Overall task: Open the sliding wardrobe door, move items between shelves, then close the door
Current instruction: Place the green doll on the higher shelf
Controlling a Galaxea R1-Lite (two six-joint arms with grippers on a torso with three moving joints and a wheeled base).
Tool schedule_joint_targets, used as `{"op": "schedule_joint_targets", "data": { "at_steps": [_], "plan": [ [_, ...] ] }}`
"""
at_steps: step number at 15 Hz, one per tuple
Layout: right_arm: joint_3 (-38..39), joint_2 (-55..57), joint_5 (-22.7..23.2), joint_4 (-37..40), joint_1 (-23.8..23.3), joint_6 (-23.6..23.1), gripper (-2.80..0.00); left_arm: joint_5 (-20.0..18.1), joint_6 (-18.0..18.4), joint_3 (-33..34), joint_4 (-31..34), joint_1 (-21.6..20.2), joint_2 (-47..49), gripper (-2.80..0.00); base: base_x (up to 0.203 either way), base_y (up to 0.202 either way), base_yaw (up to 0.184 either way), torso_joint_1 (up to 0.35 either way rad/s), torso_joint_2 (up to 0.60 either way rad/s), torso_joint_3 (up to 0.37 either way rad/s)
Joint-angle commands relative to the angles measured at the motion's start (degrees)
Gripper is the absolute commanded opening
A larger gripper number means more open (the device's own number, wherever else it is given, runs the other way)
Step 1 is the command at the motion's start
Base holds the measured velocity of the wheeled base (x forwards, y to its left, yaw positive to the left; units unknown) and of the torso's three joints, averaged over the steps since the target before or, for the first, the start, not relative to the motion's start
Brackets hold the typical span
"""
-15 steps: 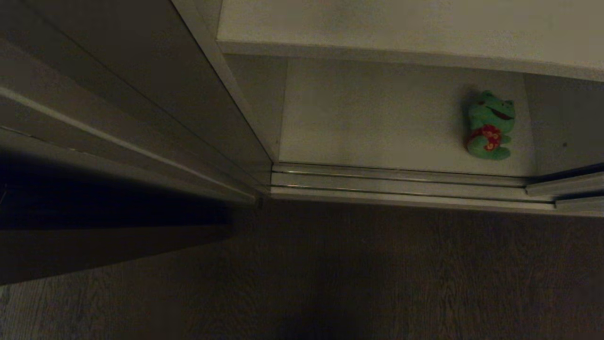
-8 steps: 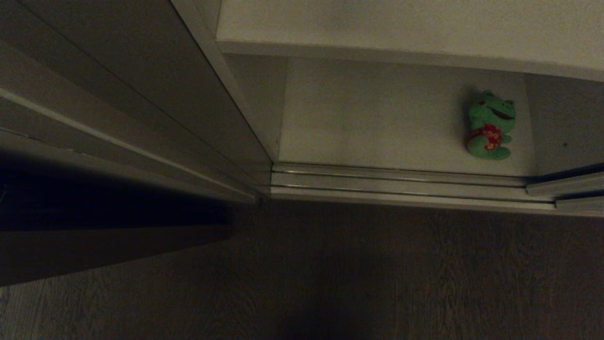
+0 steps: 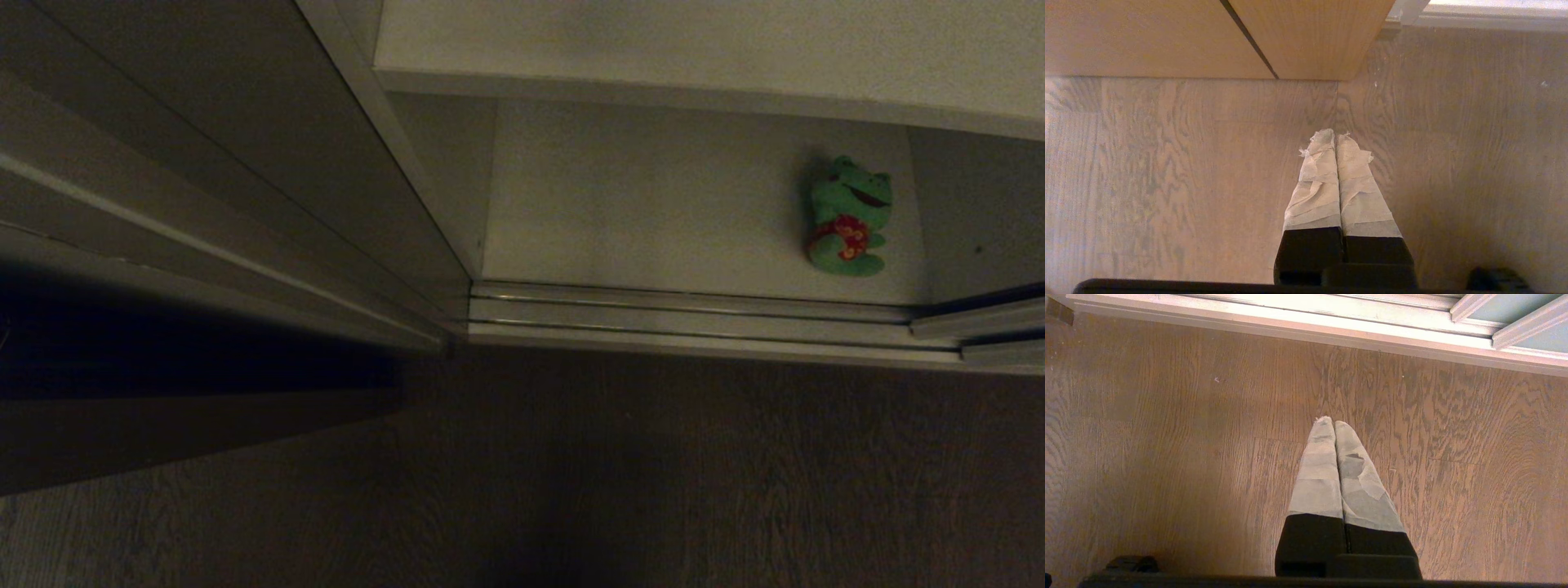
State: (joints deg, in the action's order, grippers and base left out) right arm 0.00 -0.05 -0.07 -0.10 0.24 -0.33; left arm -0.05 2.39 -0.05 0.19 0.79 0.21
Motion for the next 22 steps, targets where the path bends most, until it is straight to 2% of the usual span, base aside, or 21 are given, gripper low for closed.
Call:
{"op": "schedule_joint_targets", "data": {
  "at_steps": [1, 3, 11, 14, 16, 17, 19, 22],
  "plan": [
    [0.09, -0.13, -0.36, 0.26, 0.02, -0.28, -2.80, -0.07, -0.77, 0.04, -0.26, 0.00, -0.03, -2.80, 0.000, 0.000, 0.000, 0.000, 0.00, 0.000],
    [0.09, -0.13, -0.28, 0.20, 0.02, -0.51, -2.80, -0.04, -2.81, -0.03, -0.38, 0.00, 0.06, -2.80, 0.000, 0.000, 0.000, 0.000, 0.00, 0.000],
    [-0.89, -0.13, -0.34, 0.44, 0.02, -0.16, -2.80, -0.04, -2.66, 0.05, -0.45, 0.00, 0.06, -2.80, 0.000, 0.000, 0.000, 0.000, 0.00, 0.000],
    [-9.40, 1.30, -0.76, 6.14, 0.02, 1.45, -2.80, -0.04, -2.66, 0.05, -0.45, 0.00, 0.06, -2.80, 0.000, 0.000, 0.000, 0.000, 0.00, 0.000],
    [-18.31, 3.09, -1.63, 18.52, 0.02, 1.78, -2.80, -0.04, -2.66, 0.05, -0.45, 0.00, 0.02, -2.80, 0.000, 0.000, 0.000, 0.000, 0.00, 0.000],
    [-21.00, 5.57, -1.79, 22.11, 0.02, 1.88, -2.80, -0.04, -2.66, 0.05, -0.45, -0.05, 0.00, -2.80, 0.000, 0.000, 0.000, 0.000, 0.00, 0.000],
    [-23.82, 14.12, -2.25, 23.42, 0.11, 2.46, -2.80, -0.04, -2.66, 0.05, -0.45, 0.00, 0.06, -2.80, 0.000, 0.000, 0.000, 0.000, 0.00, 0.000],
    [-25.06, 26.17, -3.25, 17.87, 0.15, 4.86, -2.80, -0.04, -2.66, 0.05, -0.45, 0.00, 0.06, -2.80, 0.000, 0.000, 0.000, 0.000, 0.00, 0.000]
  ]
}}
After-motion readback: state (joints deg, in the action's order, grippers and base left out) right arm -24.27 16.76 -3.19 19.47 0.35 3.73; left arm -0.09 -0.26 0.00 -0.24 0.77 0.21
